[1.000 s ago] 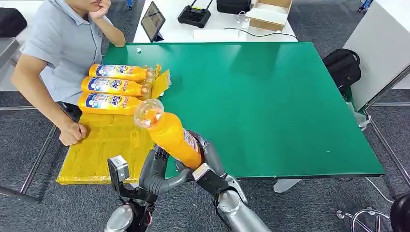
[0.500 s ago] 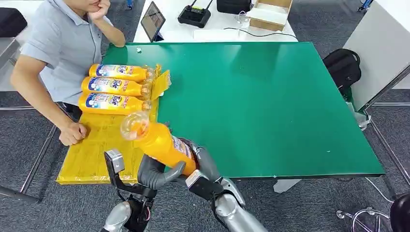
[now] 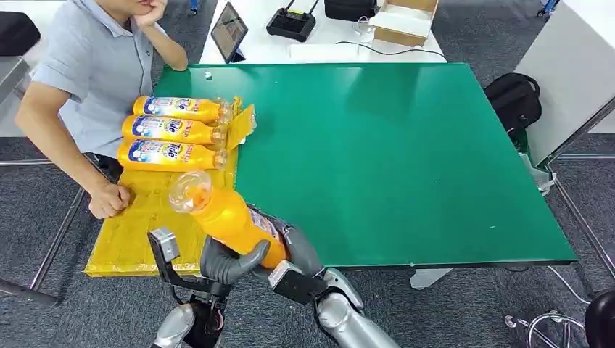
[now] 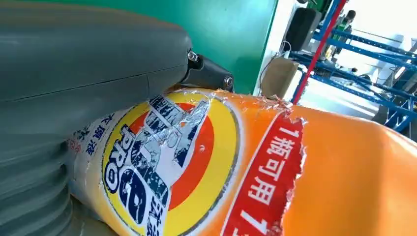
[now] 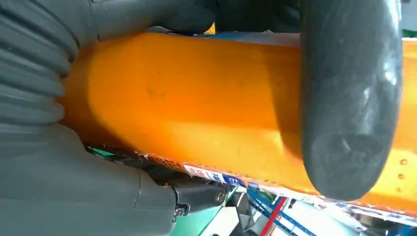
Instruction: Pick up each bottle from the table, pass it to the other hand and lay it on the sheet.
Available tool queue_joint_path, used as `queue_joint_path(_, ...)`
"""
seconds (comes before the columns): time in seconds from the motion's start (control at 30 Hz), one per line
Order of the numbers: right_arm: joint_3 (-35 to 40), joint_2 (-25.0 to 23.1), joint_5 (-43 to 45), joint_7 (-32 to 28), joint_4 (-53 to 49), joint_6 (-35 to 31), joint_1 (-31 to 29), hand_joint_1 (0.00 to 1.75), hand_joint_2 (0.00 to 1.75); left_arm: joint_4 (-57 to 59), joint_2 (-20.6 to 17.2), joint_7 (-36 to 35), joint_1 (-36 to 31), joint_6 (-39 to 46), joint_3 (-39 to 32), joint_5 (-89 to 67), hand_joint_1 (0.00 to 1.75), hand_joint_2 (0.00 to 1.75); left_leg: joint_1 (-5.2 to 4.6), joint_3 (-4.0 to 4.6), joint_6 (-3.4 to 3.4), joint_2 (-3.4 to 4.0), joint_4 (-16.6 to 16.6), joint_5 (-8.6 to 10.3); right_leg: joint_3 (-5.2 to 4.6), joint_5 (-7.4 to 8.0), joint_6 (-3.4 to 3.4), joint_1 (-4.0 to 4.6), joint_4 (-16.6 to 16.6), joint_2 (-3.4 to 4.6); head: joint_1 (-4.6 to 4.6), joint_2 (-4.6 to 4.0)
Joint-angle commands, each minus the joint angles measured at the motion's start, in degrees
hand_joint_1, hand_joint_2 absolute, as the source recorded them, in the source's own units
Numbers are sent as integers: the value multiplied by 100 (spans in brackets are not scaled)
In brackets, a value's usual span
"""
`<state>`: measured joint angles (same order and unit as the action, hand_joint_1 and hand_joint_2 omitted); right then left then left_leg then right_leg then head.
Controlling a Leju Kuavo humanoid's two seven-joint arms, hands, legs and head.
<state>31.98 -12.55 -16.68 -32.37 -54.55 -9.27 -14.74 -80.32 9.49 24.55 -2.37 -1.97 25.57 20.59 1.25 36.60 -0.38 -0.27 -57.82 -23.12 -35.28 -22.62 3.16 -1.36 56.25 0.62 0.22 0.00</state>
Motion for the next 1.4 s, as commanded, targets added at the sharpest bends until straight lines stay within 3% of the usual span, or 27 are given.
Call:
queue_joint_path(0.03,562,70,-94,-121,345,168,-30,175,175,427,26,-57,-367,27,-4,2,175,175,2,-26,6,-8,6,-8,31,-11,-14,6,-7,-14,-2,0)
queue_joint_path(0.3,557,77,-43,-133,313,150,-25,173,175,412,14,-49,-360,10,15,20,175,175,3,-34,8,-7,5,-12,39,-14,-17,8,-7,-15,-2,0)
queue_joint_path(0.33,540,76,-39,-128,304,117,-23,129,175,406,10,-47,-352,0,20,26,175,175,2,-17,5,-8,4,-5,21,-7,-10,5,-5,-13,-2,0)
queue_joint_path(0.37,503,55,17,-55,289,73,-25,9,175,365,-6,-45,-329,-3,20,31,175,175,1,-17,5,-8,5,-5,21,-7,-10,4,-5,-13,-2,0)
queue_joint_path(0.4,469,39,87,11,286,96,-26,0,0,334,-5,-40,-300,12,-12,54,175,175,3,-32,8,-7,4,-12,37,-14,-16,8,-7,-15,-2,0)
queue_joint_path(0.53,459,61,85,-24,149,-138,58,0,0,182,-15,-186,-211,26,-284,289,175,175,1,-19,6,-3,3,-8,21,-8,-12,4,-4,-8,-2,0)
queue_joint_path(0.67,505,186,-113,-74,-62,-536,208,0,0,417,-377,-407,-399,454,-926,-5,175,175,0,-21,4,1,8,-5,21,-6,-13,3,-5,-5,0,0)
queue_joint_path(0.7,493,201,-216,-112,-93,-717,242,0,0,487,-459,-211,-429,1013,-1090,-584,175,175,2,-16,2,2,8,-3,15,-2,-11,5,-6,-2,0,0)
queue_joint_path(0.87,463,182,-311,-157,-47,-696,265,0,0,245,-492,-10,-357,1119,-1779,-1081,175,175,3,-23,2,14,7,-8,18,-4,-13,6,-4,8,-2,0)
queue_joint_path(1.0,451,142,-288,-207,103,-654,226,0,0,57,-405,-43,-320,1117,-1810,-1214,175,175,6,-22,1,-10,3,-6,22,-13,-14,8,-2,-17,0,0)
queue_joint_path(1.13,421,132,-258,-241,114,-627,219,0,0,-23,-424,-12,-345,1154,-1854,-1287,175,175,9,-43,11,11,-3,-21,45,-20,-20,13,-3,1,0,0)
queue_joint_path(1.4,413,134,-251,-245,108,-613,222,0,0,-30,-430,16,-351,1192,-1878,-1334,175,175,3,-11,1,-1,4,-2,14,-5,-11,5,-3,-5,0,0)
